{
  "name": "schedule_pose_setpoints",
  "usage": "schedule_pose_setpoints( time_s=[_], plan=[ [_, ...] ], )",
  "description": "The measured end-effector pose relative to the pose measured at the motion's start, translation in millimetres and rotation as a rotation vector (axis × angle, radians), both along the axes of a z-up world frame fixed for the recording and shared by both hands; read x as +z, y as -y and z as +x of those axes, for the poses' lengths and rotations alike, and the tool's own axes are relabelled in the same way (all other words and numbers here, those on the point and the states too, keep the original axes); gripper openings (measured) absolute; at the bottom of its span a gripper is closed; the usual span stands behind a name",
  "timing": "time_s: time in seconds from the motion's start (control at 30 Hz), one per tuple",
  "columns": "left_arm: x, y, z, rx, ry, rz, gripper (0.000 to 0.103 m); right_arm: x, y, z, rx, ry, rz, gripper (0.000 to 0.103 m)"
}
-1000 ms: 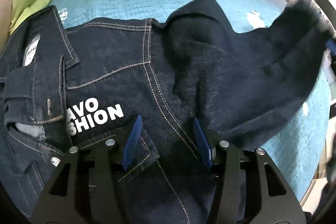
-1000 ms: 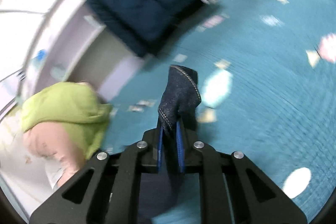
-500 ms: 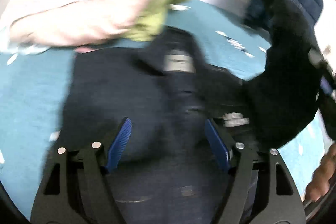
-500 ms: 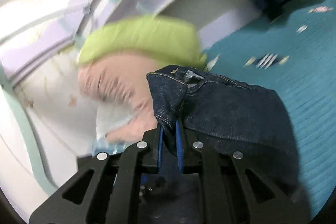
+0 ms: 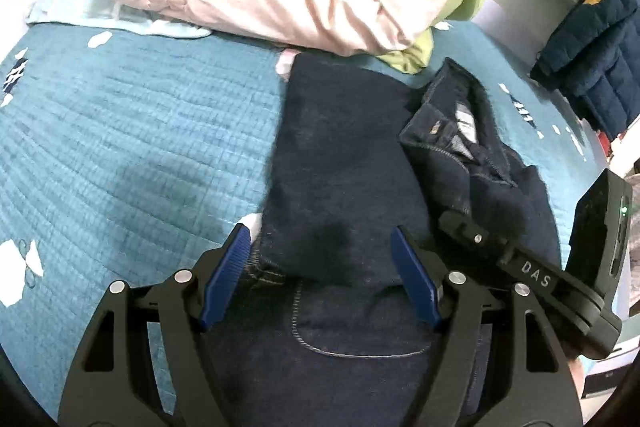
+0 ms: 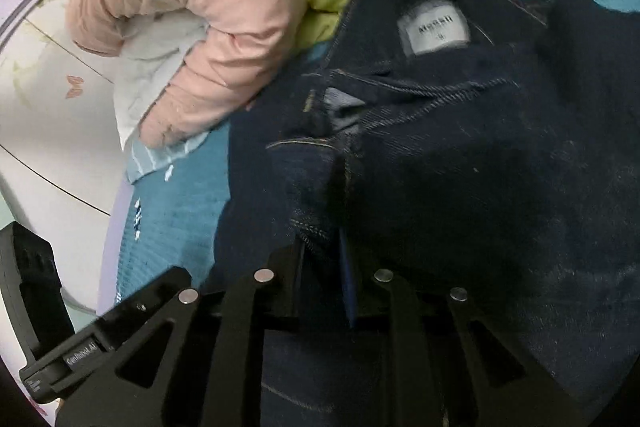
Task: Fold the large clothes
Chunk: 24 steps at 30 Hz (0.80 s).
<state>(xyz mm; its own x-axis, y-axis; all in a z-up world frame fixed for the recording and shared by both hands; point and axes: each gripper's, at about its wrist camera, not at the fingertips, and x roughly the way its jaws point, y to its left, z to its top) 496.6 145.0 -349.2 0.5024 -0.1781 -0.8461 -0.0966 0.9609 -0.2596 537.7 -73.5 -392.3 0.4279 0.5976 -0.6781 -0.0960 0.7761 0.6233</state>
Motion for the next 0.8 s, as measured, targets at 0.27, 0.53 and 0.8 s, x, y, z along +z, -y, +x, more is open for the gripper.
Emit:
schedule_pose_setpoints(
  time_s=[0.27, 0.53, 0.8],
  plan=[
    [28, 35, 11, -0.02, 0.062, -0.032, 0.079, 53, 33, -27, -0.005, 0.121, -0.029, 0.096],
    [19, 94, 33, -0.148, 0.032, -0.063, 0.079, 43, 134, -23, -0.216, 0.048, -0.152, 0.062],
    [-44, 135, 65, -0.239, -0.129, -0.001, 0.084, -22, 173, -16, -0.246, -0.137, -0.143, 0.033]
  ],
)
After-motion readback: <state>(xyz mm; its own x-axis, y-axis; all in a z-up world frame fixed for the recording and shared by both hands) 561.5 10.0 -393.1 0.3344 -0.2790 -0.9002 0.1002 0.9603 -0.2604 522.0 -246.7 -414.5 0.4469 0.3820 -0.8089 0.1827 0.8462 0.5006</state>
